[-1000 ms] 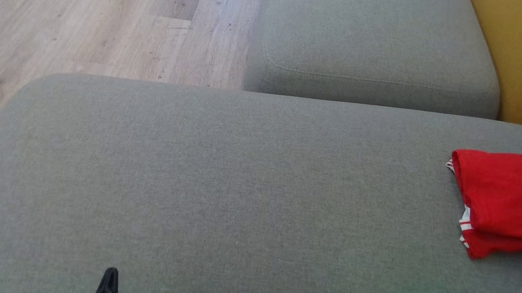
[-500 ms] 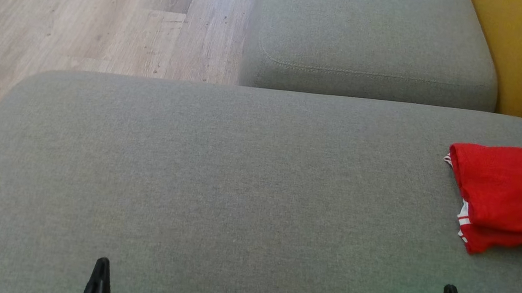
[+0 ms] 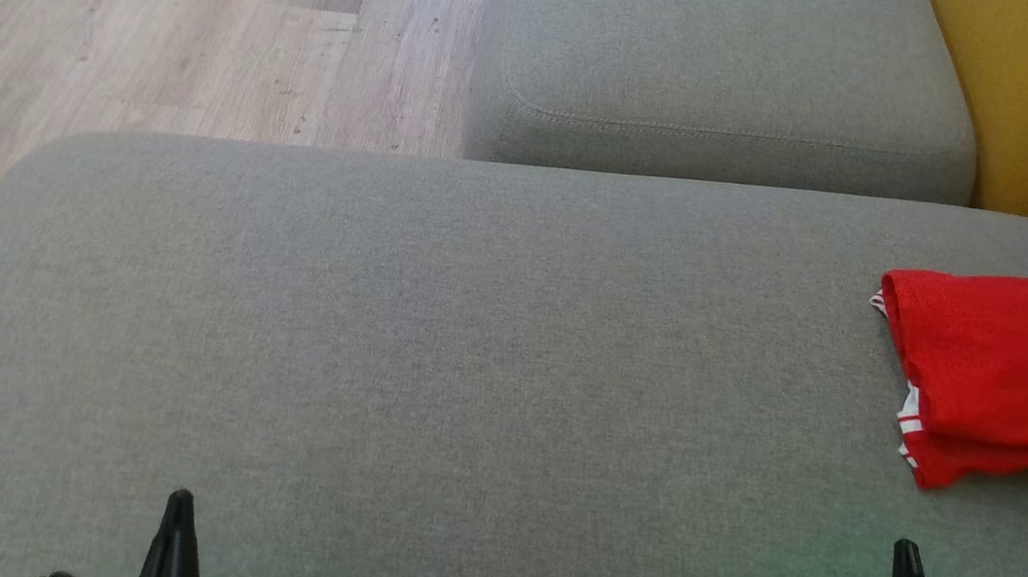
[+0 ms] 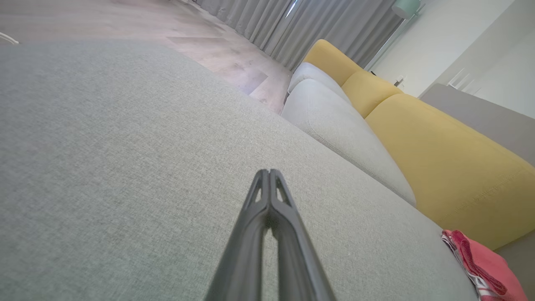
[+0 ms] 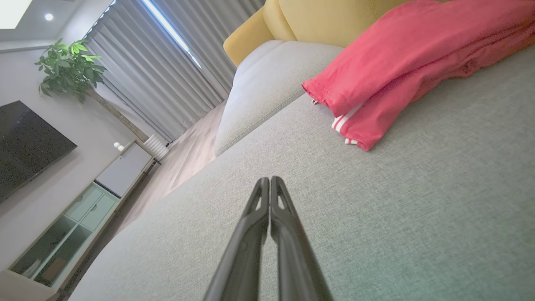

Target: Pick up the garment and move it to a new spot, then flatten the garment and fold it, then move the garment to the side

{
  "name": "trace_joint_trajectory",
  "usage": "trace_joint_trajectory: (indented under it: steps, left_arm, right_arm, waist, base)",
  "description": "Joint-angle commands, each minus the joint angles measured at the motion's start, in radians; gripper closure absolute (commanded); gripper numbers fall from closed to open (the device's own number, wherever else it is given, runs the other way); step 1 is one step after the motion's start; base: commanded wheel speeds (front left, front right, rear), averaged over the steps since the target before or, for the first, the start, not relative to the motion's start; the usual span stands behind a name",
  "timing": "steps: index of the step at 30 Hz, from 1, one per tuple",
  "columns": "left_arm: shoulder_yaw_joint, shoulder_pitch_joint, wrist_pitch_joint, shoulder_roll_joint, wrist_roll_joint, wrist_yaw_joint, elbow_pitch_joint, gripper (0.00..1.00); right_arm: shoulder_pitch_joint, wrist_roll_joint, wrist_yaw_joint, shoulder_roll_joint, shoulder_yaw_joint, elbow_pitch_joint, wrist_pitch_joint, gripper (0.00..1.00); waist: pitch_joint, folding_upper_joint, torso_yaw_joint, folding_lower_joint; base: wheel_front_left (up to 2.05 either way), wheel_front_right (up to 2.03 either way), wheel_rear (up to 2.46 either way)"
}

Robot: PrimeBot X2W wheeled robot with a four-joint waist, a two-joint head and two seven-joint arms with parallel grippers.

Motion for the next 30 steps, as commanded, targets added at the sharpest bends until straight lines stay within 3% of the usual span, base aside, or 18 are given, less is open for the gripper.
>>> trace_joint_trajectory:
  steps: [1,30]
  left_arm:
    - [0.024,-0.056,0.005,0.012,-0.032,-0.006,-0.024,1.00]
    - [0.085,-0.156,0.083,0.016,-0.384,-0.042,0.018,1.00]
  right_arm:
    - [-0.053,0.035,0.003,-0.022,0.002,-0.026,0.008,1.00]
    - [-0.158,0.390,0.004,-0.027,-0.024,-0.001,0.087,1.00]
  waist:
    - [0.002,0.0000,-0.001,-0.0001]
    - [0.035,0.0000,-0.027,-0.0001]
  base:
    - [0.00,0.00,0.00]
    - [0.00,0.00,0.00]
